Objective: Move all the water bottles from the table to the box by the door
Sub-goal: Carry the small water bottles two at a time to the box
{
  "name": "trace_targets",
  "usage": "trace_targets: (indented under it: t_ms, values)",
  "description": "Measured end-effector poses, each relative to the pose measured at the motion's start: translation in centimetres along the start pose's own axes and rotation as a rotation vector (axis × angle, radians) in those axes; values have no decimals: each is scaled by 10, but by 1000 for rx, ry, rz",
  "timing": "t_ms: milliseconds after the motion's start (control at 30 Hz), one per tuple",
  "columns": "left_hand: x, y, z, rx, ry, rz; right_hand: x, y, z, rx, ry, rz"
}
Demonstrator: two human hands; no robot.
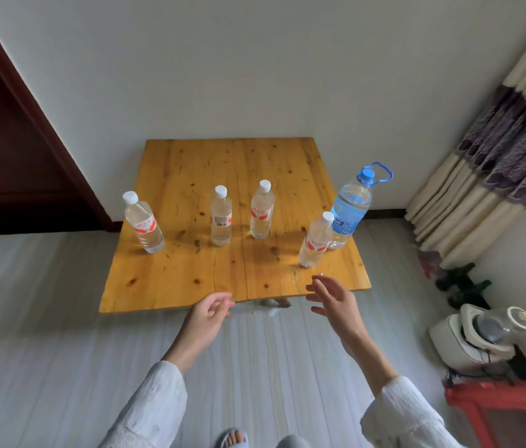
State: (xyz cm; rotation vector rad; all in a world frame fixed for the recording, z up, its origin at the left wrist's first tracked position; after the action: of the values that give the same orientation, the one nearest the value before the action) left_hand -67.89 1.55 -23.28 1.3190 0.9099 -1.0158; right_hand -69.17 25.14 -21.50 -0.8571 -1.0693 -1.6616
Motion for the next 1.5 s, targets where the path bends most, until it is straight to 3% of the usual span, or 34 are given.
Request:
trace_targets:
  t_ms: [233, 367, 567, 867, 1067, 1300, 1500]
  values:
    - [-13, -104, -12, 76, -96, -28, 7, -91, 1, -166, 153, -18]
    - [-34, -173, -28, 75, -150, -83, 1, -153, 16, -305, 359, -2]
    - [-67, -263, -51, 37, -208, -124, -15, -224, 29, -234, 550, 3]
    - [-76, -329, -70, -46, -265, -177, -27, -236, 25, -243, 443, 45]
    - [-71, -340, -67, -7, -279, -197, -26, -234, 20, -267, 425, 32]
    - [-72, -336, -63, 266, -400, -280, -16, -208, 8, -403, 233, -91]
    - [-86, -301, -95, 522, -323, -322, -7, -148, 13, -604, 50, -176]
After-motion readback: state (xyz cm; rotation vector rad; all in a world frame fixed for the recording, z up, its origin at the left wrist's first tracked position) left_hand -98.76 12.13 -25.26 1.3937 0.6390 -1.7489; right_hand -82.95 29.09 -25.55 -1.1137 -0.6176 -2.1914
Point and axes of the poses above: each hand's wrist, its own y-axis away from the middle knuckle, its own z-axis out of the back of the hand, x = y × z, the point moved 1 cm from there along -y, towards the middle knuckle, and after that the axes turned 13 degrees about y, right-handed, at the moved point
